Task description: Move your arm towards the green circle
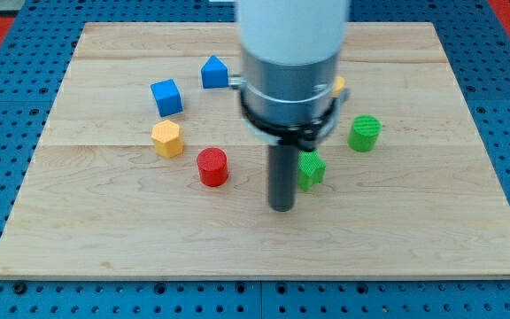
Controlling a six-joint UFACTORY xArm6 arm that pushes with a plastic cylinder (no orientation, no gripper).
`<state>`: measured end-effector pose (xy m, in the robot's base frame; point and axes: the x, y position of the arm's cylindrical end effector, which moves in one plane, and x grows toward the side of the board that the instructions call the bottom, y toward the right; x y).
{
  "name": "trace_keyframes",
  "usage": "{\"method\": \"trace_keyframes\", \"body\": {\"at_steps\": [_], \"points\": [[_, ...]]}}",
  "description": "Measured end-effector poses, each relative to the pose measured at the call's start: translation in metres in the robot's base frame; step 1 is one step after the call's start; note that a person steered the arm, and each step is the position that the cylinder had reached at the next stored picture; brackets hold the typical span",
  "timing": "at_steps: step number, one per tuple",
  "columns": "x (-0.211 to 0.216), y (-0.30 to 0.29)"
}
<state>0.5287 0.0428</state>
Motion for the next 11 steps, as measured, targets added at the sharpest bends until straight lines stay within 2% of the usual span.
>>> {"method": "trace_keyframes", "body": {"at_steps": [1,2,3,4,5,6,8,11], "points": [[-0.019,0.023],[-0.013,0.033],[-0.013,0.076],[-0.056,0.105],[-0.084,0.091],[-0.090,0.085],[-0.077,0.140],[-0.079,0.151]]}}
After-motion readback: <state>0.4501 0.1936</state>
